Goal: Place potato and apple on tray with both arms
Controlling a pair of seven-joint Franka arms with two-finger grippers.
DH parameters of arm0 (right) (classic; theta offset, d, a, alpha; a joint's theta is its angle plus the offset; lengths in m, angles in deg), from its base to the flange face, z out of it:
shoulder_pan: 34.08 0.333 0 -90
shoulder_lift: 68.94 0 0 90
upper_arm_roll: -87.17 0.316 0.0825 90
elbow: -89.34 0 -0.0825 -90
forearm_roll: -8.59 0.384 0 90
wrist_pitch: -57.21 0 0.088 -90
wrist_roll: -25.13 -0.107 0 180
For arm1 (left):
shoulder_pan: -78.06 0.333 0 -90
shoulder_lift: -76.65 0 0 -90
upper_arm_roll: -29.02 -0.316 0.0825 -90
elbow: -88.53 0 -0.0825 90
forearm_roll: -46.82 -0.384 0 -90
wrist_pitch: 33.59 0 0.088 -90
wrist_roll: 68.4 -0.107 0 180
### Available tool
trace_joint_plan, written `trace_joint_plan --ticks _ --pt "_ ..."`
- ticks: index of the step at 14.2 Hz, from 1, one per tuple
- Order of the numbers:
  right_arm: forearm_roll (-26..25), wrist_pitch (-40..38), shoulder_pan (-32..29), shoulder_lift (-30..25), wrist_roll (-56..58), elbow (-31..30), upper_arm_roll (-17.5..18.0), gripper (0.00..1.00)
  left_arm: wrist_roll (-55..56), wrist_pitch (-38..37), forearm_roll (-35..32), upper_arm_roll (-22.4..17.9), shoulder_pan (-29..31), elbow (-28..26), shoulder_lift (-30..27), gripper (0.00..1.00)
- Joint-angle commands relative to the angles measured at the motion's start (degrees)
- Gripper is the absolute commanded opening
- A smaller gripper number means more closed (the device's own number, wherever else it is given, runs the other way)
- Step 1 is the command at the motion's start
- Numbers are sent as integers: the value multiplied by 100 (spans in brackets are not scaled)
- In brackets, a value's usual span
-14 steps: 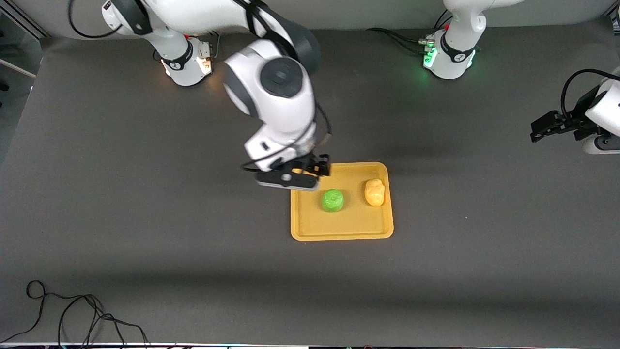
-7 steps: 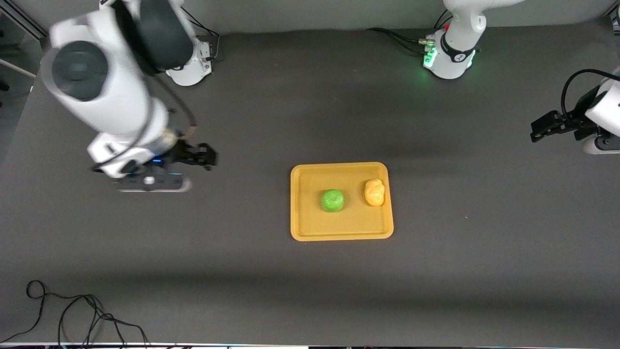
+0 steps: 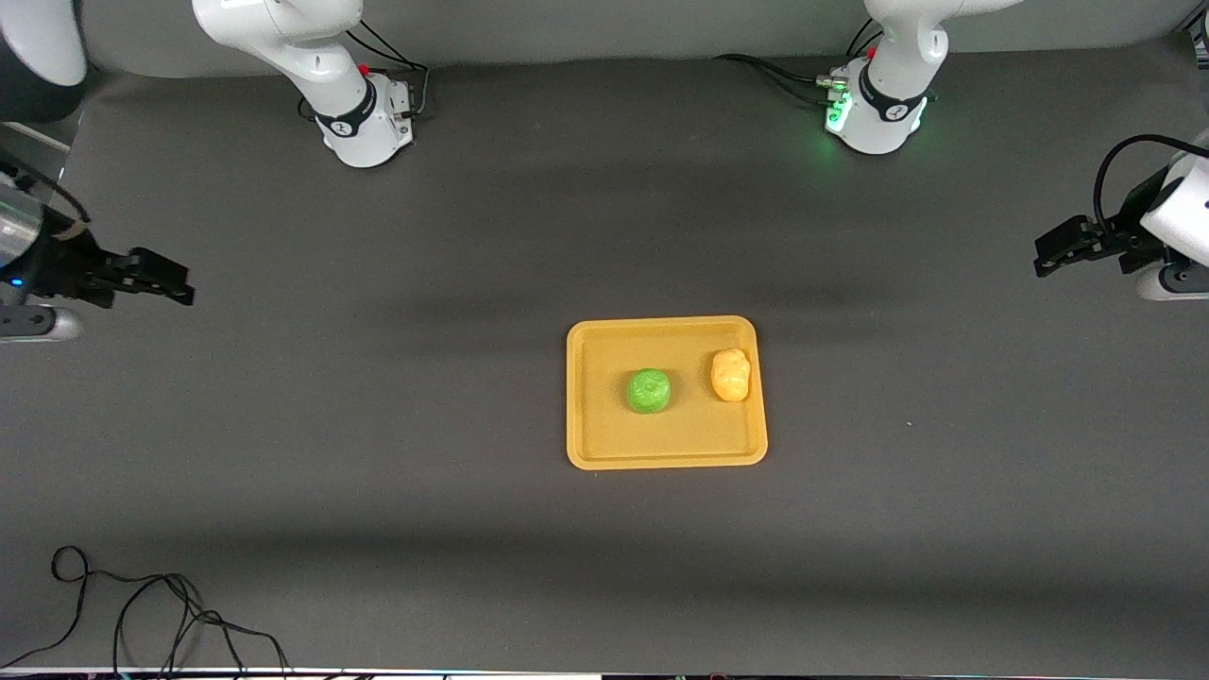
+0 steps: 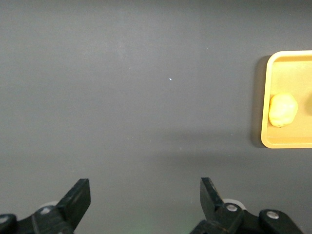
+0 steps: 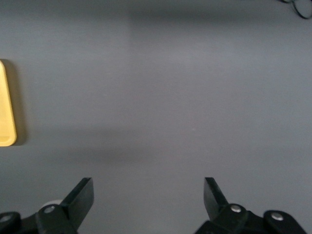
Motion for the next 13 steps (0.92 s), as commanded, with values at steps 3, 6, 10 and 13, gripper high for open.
trace_joint_plan --ticks 3,6,10,13 --pt "-22 190 -193 -187 173 -265 -6 100 -87 70 58 -63 -68 -67 -81 100" --pt "-39 155 -166 -161 164 -239 -34 100 -87 62 58 -63 -68 -76 -90 100" --pt "-31 76 -149 -143 103 -239 -33 100 -87 62 58 -63 -59 -84 -81 100" --pt "4 5 -149 -169 129 -230 -42 100 -87 62 58 -63 -68 -84 -90 100"
